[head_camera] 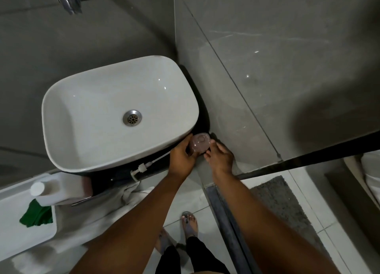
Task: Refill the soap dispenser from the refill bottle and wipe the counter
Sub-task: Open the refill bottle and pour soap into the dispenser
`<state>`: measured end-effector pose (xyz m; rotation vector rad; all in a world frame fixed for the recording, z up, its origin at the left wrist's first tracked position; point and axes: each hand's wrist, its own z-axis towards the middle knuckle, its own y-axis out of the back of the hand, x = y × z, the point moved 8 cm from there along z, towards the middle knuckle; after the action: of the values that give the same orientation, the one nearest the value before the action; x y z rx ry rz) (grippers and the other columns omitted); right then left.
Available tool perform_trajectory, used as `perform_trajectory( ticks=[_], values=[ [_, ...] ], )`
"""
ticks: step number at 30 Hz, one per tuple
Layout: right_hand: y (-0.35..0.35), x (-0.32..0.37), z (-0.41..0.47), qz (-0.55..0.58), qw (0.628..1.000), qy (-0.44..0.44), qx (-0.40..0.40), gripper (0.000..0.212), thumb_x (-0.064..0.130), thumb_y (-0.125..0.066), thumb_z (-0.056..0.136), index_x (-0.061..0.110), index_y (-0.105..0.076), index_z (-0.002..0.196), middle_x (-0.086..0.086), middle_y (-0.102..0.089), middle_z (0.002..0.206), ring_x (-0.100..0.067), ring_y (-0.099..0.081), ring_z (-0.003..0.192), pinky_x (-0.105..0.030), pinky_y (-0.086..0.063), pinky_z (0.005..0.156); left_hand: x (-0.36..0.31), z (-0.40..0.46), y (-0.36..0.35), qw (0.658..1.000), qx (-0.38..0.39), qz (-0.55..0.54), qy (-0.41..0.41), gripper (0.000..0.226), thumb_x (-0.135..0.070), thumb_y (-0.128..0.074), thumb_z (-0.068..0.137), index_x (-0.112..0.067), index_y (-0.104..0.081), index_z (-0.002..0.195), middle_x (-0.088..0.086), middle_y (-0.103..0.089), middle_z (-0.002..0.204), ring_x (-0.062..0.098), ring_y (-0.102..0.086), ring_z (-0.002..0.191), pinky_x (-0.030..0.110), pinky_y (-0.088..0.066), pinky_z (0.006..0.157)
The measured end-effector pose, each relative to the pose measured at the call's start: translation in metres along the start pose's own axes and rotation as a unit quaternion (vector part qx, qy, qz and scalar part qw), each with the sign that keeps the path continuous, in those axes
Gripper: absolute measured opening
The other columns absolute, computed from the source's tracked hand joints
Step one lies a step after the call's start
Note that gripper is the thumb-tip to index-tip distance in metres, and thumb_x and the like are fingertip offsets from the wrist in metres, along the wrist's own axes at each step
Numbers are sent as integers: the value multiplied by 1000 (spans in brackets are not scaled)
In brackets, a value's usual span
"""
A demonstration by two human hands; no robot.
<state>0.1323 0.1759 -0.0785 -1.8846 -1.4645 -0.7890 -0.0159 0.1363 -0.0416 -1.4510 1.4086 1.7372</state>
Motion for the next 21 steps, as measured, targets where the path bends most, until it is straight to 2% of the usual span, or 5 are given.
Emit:
perform_trajectory(
  ticks=[5, 12, 15, 18, 21],
  values=[
    [0, -3, 3, -1, 1000, -2, -3, 25, 23, -65, 96, 11, -70, 117, -15, -70, 118, -30, -66, 111, -39, -55, 93, 5, 2, -2, 1000, 2, -15, 18, 60, -3, -78, 86, -6, -57, 142, 9, -66, 137, 20, -61, 128, 35, -47, 111],
    [0, -2, -3, -15, 1000, -14, -2, 10, 20, -60, 99, 20, -70, 94, -14, -71, 110, -30, -67, 108, -42, -55, 96, 7, -3, -3, 998, -20, -33, 43, 61, -2, -78, 85, -4, -57, 142, 9, -66, 137, 19, -62, 127, 36, -47, 111],
    [1, -2, -5, -24, 1000, -14, -3, 13, 18, -59, 99, 17, -70, 93, -11, -72, 101, -25, -68, 96, -36, -57, 83, 10, -7, -3, 997, -28, -52, 58, 61, -1, -80, 83, -3, -58, 141, 10, -67, 135, 19, -63, 125, 27, -50, 107],
    [5, -7, -13, -25, 999, -29, -10, 19, 15, -58, 98, 12, -66, 81, -5, -59, 70, -15, -56, 63, -29, -50, 60, 14, -18, 4, 995, -32, -72, 65, 67, -5, -85, 80, -4, -58, 141, 1, -63, 137, 12, -61, 125, 18, -50, 103],
    [3, -23, -35, -36, 997, -67, -3, 14, 13, -58, 98, 13, -64, 85, -4, -58, 74, -15, -55, 64, -29, -50, 62, 28, -49, 26, 990, -44, -94, 91, 72, -5, -88, 77, -5, -56, 142, -9, -59, 132, 6, -58, 124, 11, -46, 99]
  ],
)
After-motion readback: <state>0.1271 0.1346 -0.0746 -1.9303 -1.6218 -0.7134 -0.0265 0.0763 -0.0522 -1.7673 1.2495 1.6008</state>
